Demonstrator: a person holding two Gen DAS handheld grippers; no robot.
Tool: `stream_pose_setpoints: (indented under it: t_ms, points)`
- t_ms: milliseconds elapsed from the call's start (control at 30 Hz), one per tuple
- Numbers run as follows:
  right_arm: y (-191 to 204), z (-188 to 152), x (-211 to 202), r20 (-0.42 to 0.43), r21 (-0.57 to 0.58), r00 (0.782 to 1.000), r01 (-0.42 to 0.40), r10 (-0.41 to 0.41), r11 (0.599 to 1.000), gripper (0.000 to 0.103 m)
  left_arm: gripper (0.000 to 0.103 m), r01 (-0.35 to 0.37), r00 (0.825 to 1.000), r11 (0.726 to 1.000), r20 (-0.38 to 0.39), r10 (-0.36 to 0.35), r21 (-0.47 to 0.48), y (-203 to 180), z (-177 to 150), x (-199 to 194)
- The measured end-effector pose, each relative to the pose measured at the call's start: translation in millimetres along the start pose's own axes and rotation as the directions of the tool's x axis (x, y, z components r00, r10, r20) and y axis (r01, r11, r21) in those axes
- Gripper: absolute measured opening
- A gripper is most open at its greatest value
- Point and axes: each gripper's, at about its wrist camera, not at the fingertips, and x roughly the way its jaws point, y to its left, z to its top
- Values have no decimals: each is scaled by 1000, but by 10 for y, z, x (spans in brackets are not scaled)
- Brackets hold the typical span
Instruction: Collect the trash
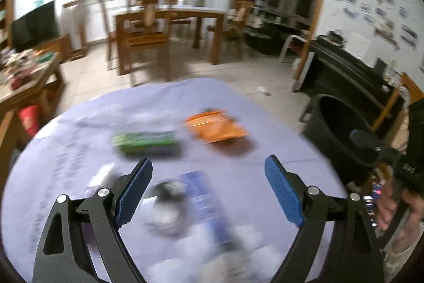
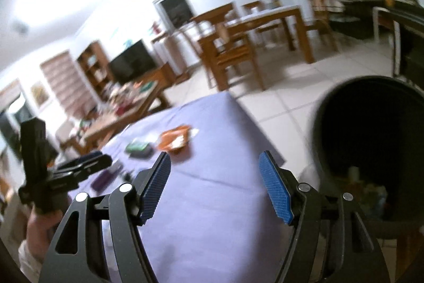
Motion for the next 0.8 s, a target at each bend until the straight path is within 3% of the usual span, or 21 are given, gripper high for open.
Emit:
stream_pose_setpoints:
  t_ms: [133, 300, 367, 533, 633, 700, 800]
  points:
    - [517, 74, 343, -57, -93, 998, -46, 41, 995, 69, 86, -86, 995, 996, -43, 85, -28, 463, -97, 13]
    - [1063, 198, 829, -125, -213, 991, -80, 54, 974, 69, 85, -131, 986, 990, -111, 124, -52, 835, -171, 142]
    - [1210, 224, 996, -156, -260, 986, -98, 58, 961, 69, 74, -125, 984, 991, -138, 116, -56, 911, -197, 194]
    - [1529, 262, 1461, -234, -377, 971, -143, 55, 915, 69, 62, -123, 978, 991, -178, 111, -58, 1079, -303, 292]
    - [1699, 274, 1758, -274, -436, 961, -157, 35, 886, 69, 50, -116, 981, 991, -167, 102, -72, 1147, -290, 278]
    - [1807, 243, 1941, -300, -475, 954, -171, 23, 864, 69, 35, -112, 983, 990, -158, 97, -87, 1202, -296, 254]
    - [1855, 221, 2152, -325, -509, 946, -175, 0, 843, 69, 33, -76, 988, 987, -145, 55, -144, 1301, -297, 220]
